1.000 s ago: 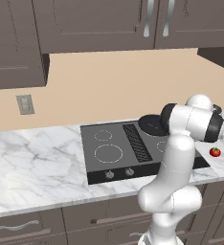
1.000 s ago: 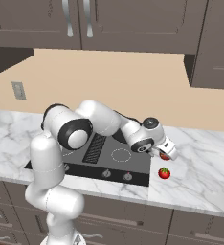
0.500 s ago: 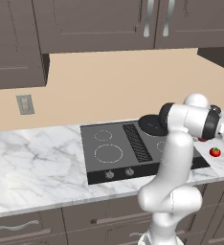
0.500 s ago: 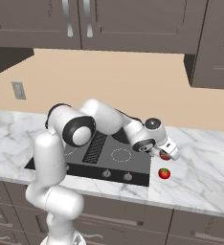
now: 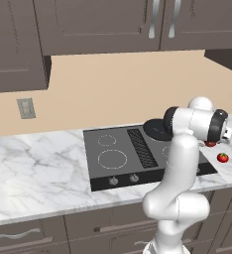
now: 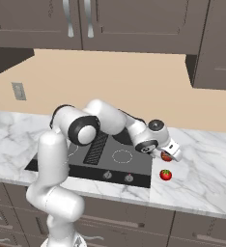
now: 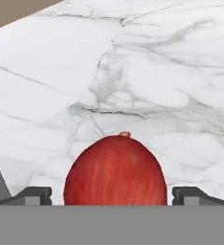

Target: Place the pan on the rear right burner on the stove. Then place the tomato and the onion in the pan and turn on the rear right burner.

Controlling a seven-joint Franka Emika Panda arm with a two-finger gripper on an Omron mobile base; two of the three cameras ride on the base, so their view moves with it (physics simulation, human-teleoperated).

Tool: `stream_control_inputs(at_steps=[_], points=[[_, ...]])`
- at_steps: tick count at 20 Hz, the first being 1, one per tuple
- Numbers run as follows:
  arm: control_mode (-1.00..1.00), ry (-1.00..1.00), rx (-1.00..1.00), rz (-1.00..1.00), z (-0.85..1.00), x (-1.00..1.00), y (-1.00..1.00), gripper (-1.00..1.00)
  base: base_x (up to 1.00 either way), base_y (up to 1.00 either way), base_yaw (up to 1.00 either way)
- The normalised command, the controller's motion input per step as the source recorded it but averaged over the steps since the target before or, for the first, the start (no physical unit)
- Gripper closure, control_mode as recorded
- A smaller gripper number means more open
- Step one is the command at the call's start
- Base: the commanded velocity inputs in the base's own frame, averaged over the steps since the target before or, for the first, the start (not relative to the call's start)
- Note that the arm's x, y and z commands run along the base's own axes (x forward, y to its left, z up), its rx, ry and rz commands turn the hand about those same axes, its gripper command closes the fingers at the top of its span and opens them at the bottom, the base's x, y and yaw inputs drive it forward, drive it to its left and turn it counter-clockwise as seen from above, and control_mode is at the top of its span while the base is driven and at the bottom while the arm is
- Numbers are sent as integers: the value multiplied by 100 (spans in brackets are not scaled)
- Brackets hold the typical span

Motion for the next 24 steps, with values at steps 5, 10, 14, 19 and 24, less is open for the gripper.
stream_control_inputs(at_steps=[5, 10, 14, 19, 24], points=[[-100, 0, 0, 0, -10, 13, -1, -100, 0, 0, 0], [-100, 0, 0, 0, -14, 10, -4, -100, 0, 0, 0], [-100, 0, 0, 0, -17, 9, -6, -100, 0, 0, 0], [-100, 1, 0, 0, -17, 2, -4, -100, 0, 0, 0], [-100, 1, 0, 0, -13, 0, 0, -100, 0, 0, 0]])
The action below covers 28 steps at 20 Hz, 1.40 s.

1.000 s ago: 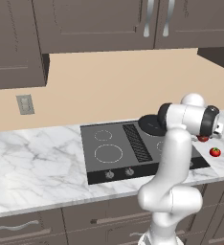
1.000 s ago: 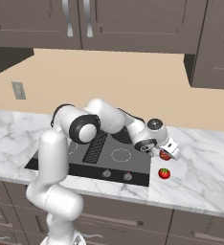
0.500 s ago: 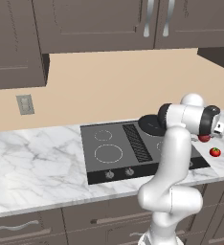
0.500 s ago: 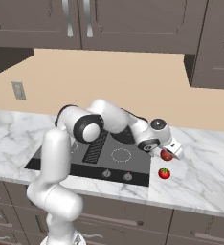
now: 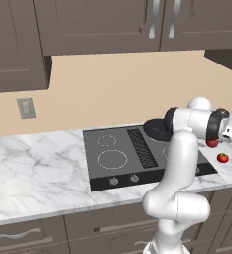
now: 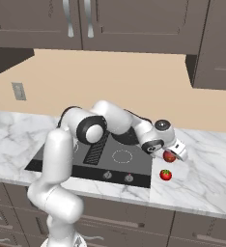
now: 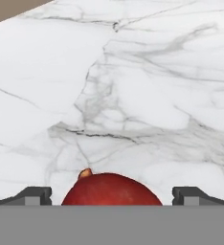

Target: Place the pan on the rear right burner on the stove. Then place the tomato and the onion in the pan and turn on the rear right burner.

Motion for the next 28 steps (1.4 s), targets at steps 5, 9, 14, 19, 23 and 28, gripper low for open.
stream_control_inputs(at_steps=[5, 9, 14, 19, 23, 28], points=[[-100, 3, 0, 0, -14, 0, 0, -100, 0, 0, 0], [-100, 11, 0, -3, -26, -9, 7, -100, 0, 0, 0], [-100, 15, 0, -5, -39, -8, 19, -100, 0, 0, 0], [-100, 9, 0, -3, -47, 0, 19, -100, 0, 0, 0], [-100, 10, 0, -5, -49, -5, 18, 100, 0, 0, 0], [-100, 3, 2, -7, -55, -39, -1, 100, 0, 0, 0]])
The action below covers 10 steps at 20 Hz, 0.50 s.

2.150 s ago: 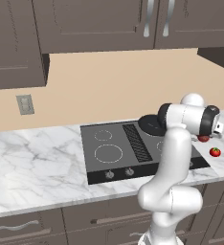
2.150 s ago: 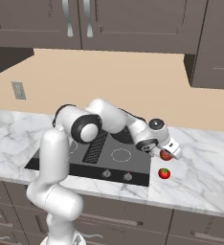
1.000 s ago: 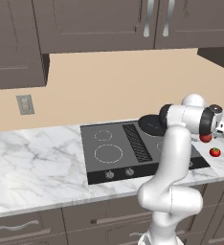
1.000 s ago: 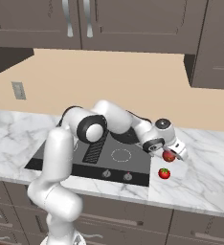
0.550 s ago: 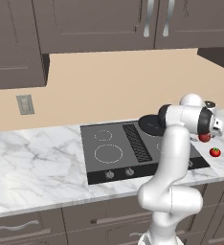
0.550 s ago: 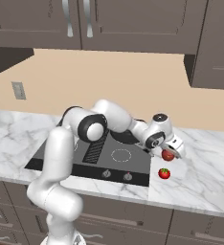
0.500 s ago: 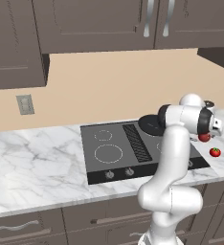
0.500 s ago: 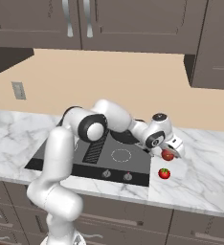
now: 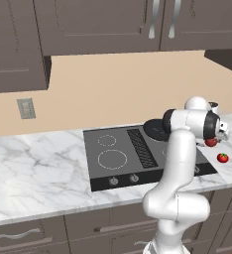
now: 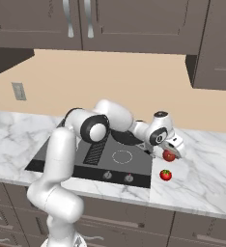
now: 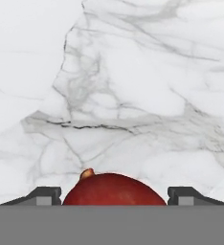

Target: Place the pan on the rear right burner on the stove. Then place the tomato and the onion in the pan and turn on the rear right burner.

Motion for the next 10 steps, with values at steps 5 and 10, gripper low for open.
stream_control_inputs(at_steps=[5, 10], points=[[-100, -1, 3, -8, -34, -54, -2, 100, 0, 0, 0], [-100, -13, 2, -2, -2, -43, 0, 100, 0, 0, 0]])
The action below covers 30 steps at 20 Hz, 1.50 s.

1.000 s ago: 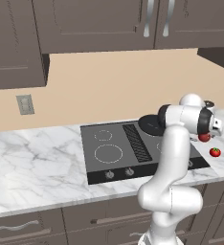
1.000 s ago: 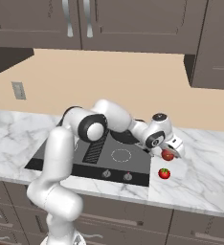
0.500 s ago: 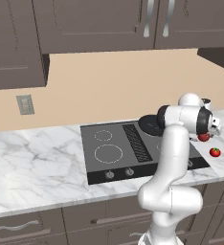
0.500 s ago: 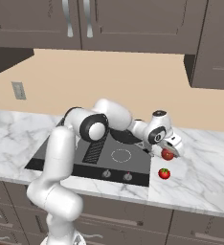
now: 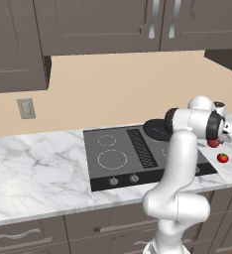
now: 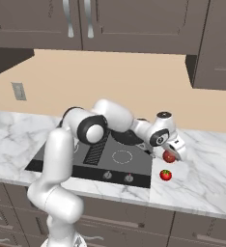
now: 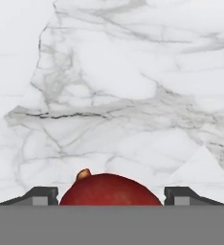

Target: Place the pan on the rear right burner on the stove. Then place the tomato and the onion in the pan and turn on the rear right burner.

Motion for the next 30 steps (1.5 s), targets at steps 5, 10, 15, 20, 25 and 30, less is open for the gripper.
stream_control_inputs(at_steps=[5, 10, 15, 20, 25, 30], points=[[-100, -23, 0, 0, 1, -16, 4, 100, 0, 0, 0], [-100, -30, 0, 0, 20, 0, 6, 100, 0, 0, 0], [-100, -19, 0, 0, 54, 0, 0, 100, 0, 0, 0], [-100, -7, 0, 0, 60, 2, 0, 100, 0, 0, 0], [-100, 0, 0, 0, 58, 20, 15, 100, 0, 0, 0], [-100, 1, 0, 0, 48, 36, 36, 100, 0, 0, 0]])
